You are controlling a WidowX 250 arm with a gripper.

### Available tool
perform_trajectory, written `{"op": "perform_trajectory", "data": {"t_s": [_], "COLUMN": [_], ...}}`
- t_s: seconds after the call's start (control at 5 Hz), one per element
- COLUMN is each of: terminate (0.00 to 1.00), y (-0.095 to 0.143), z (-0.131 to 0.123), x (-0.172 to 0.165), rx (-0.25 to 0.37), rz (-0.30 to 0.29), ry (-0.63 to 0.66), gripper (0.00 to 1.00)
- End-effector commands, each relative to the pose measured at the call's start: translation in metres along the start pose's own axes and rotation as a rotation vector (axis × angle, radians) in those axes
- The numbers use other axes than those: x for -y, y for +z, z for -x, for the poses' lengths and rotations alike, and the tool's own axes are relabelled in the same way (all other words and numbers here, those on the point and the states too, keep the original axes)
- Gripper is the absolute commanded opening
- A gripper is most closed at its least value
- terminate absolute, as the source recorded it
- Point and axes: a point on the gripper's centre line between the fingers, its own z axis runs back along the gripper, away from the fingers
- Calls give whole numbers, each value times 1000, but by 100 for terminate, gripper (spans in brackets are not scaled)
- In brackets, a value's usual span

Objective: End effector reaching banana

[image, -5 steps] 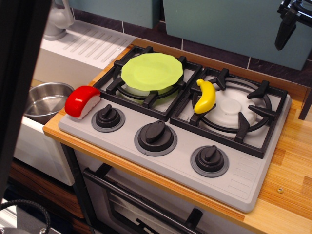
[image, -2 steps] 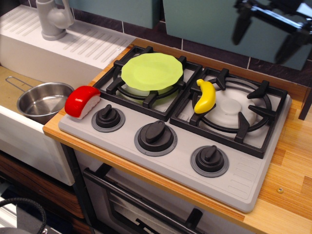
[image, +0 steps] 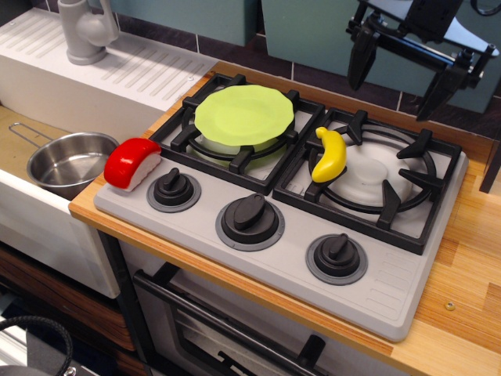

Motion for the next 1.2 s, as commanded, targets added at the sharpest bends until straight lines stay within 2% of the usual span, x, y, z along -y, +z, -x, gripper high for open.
{"op": "perform_trajectory", "data": {"t_s": [0.0,0.4,0.8,1.0], "terminate": [0,0,0,100], "y": [6,-14,-39,-51], "z": [-9,-14,-9,-6], "x": [-19,-33,-36,-37], "rx": [134,157,146,148], "rz": [41,63,91,115], "ry": [-4,-26,-12,3], "gripper": [100,100,100,100]}}
